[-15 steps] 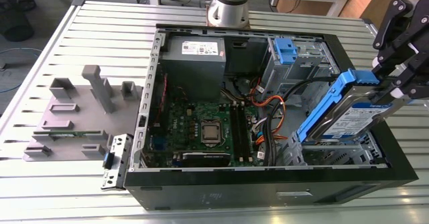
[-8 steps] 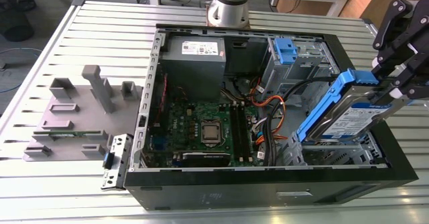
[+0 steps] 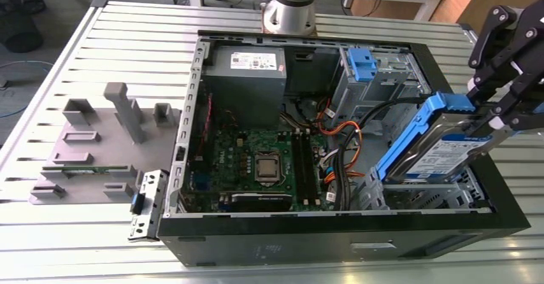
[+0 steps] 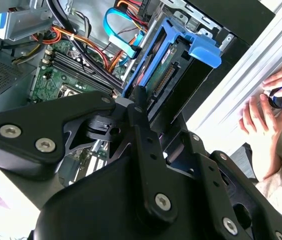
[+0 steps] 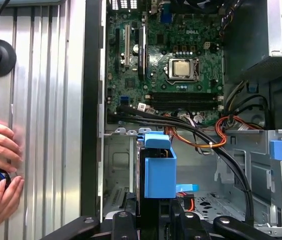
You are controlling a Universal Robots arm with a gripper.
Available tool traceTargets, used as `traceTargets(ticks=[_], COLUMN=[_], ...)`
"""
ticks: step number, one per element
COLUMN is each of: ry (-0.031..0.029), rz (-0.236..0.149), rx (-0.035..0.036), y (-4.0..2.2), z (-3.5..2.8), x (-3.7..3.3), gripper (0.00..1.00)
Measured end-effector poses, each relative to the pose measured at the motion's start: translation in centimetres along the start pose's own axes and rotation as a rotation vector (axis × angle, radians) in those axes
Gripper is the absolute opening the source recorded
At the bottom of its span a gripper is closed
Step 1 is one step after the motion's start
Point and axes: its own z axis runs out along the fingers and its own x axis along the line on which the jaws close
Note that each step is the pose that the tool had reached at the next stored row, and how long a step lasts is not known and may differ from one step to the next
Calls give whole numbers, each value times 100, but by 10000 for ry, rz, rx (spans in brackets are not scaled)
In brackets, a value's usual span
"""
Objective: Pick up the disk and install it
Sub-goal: 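Insert the disk into the insertion slot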
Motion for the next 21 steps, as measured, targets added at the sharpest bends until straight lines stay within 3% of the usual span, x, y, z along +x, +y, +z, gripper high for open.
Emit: traceTargets(ticks=[21], ry=[0], rz=[3], rx=[0], y=[-21], z=[328], x=[3], gripper=[35])
